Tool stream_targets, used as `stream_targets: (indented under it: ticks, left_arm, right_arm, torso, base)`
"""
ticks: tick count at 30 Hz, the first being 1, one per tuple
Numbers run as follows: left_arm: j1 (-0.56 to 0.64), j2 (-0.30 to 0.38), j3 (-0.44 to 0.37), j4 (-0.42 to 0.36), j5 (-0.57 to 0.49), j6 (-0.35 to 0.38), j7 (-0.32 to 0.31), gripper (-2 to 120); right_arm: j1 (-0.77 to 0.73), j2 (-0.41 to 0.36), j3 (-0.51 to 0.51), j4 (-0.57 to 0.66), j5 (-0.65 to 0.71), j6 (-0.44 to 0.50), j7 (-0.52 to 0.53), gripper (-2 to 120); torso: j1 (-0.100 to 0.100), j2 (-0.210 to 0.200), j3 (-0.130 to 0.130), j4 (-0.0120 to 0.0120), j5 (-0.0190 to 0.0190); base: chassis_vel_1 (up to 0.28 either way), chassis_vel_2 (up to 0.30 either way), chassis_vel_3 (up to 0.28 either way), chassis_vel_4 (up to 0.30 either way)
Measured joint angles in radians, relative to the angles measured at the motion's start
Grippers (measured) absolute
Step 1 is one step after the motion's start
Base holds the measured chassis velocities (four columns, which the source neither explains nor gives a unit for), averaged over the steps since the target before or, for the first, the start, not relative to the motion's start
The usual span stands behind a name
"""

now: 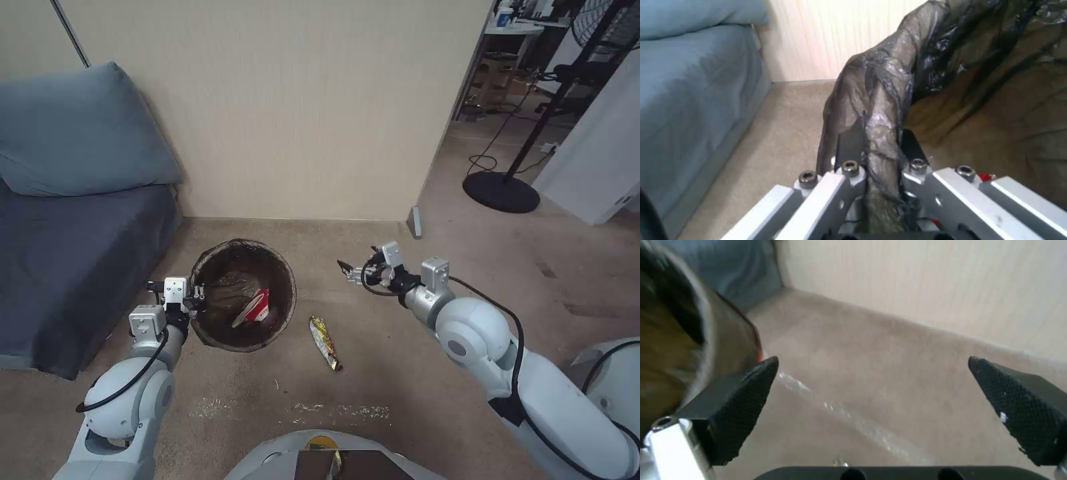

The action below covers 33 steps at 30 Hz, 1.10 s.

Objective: Pick up the trash bin, then pick up the garbage from the floor and place it into the trash bin.

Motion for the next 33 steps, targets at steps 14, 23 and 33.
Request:
stream_targets:
  ticks: [14,23,33]
  left_arm:
    - [0.008,0.005,-0.005,-0.010,0.000,0.001,0.000,3]
    - [0.009,0.003,-0.005,-0.012,0.000,0.001,0.000,3]
    - [0.013,0.006,-0.007,-0.014,0.001,0.001,0.002,3]
  right_arm:
    - [-0.069,0.054,-0.089,-0.147,-0.150,0.055,-0.045,100]
    - [-0.047,0.095,-0.168,-0.290,-0.191,0.083,-0.051,100]
    - [-0.009,0.137,-0.241,-0.383,-0.179,0.079,-0.018,100]
  torso:
    - [0.000,0.000,0.000,0.0001,-0.0001]
    - [0.000,0.000,0.000,0.0001,-0.0002]
    - [0.000,0.000,0.000,0.0001,-0.0002]
  base:
    - [0.000,0.000,0.000,0.000]
    - [0.000,0.000,0.000,0.000]
    - [0.000,0.000,0.000,0.000]
